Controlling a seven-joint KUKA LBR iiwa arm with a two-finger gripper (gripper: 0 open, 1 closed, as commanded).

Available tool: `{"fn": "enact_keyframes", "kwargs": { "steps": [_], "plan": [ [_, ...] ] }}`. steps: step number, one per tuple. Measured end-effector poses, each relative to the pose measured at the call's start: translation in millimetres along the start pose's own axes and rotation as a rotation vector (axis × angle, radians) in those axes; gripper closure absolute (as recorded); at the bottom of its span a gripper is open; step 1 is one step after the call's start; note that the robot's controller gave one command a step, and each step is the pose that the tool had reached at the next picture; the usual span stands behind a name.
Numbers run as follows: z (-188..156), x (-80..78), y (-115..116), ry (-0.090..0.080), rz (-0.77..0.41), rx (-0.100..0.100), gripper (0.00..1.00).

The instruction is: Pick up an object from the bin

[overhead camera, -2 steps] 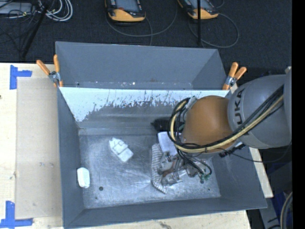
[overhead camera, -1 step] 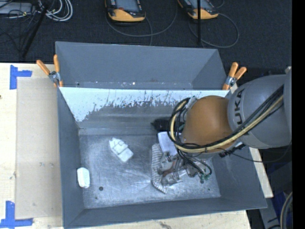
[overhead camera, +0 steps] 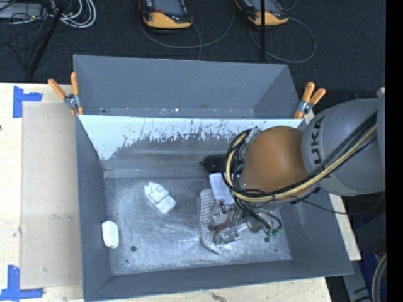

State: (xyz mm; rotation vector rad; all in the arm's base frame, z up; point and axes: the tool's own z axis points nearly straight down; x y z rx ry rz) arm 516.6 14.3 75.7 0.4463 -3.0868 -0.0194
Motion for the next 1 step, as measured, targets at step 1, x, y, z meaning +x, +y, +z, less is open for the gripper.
{"fn": "enact_keyframes", "kwargs": {
  "steps": [1],
  "plan": [
    [-146.8,2.3,-9.9,-0.025,0.008,0.016,1.0]
  ]
}}
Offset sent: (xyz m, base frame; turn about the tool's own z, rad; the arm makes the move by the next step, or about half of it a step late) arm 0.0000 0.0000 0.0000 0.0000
